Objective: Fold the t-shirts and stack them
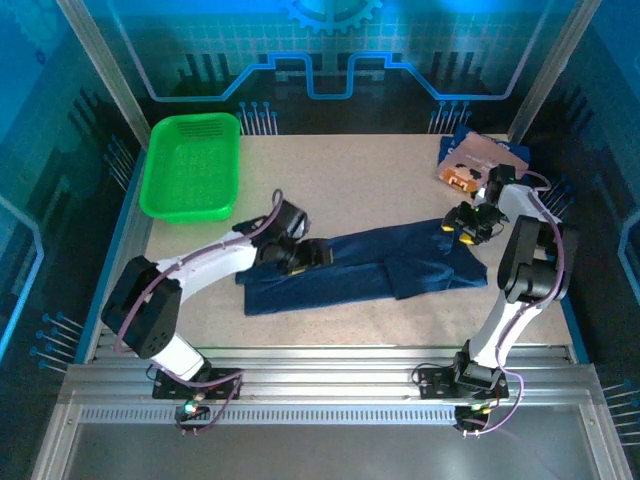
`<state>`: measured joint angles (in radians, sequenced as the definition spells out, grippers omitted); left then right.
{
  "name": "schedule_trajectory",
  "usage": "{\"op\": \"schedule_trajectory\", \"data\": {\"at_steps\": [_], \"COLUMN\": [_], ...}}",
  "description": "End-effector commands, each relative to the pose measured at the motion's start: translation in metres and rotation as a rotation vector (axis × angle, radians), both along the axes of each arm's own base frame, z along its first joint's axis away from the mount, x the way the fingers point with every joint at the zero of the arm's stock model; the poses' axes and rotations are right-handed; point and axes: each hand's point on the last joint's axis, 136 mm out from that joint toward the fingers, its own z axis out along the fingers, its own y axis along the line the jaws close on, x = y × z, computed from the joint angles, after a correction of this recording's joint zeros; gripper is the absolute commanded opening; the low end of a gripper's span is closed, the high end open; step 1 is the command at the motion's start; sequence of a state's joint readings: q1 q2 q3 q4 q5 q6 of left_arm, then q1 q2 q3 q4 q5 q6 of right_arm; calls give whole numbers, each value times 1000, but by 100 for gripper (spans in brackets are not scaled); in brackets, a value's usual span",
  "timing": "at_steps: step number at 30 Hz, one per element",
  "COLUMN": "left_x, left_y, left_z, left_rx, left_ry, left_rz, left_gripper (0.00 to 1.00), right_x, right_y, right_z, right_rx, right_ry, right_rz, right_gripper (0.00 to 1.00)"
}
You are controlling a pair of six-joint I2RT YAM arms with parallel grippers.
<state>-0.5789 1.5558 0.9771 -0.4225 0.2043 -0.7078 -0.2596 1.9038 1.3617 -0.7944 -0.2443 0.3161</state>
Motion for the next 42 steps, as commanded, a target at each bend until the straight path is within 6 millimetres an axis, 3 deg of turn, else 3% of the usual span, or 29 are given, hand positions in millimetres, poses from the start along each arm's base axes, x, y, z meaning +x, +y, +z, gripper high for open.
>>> {"op": "schedule_trajectory", "data": {"at_steps": [1, 7, 12, 19, 30, 42], "left_x": [-10, -36, -54, -76, -87, -92], "left_y": [14, 55, 79, 116, 135, 138], "left_z": [9, -17, -45, -68, -82, -88], "left_rx": [6, 160, 261, 455, 537, 542], "left_ry": [-13, 63, 159, 275, 334, 347], "left_rz": [67, 161, 256, 352, 389, 385], "left_gripper": [71, 71, 70, 68, 68, 68], "right_x": [16, 18, 19, 27, 41, 49], "right_y": [4, 2, 2, -4, -25, -47], "right_z": [-7, -26, -26, -19, 6, 4], "right_rx": [11, 10, 11, -7, -103, -141], "right_ry": [-19, 33, 39, 49, 22, 44], "right_rz": [31, 26, 22, -1, 15, 9], "right_gripper": [51, 41, 39, 1, 0, 0]}}
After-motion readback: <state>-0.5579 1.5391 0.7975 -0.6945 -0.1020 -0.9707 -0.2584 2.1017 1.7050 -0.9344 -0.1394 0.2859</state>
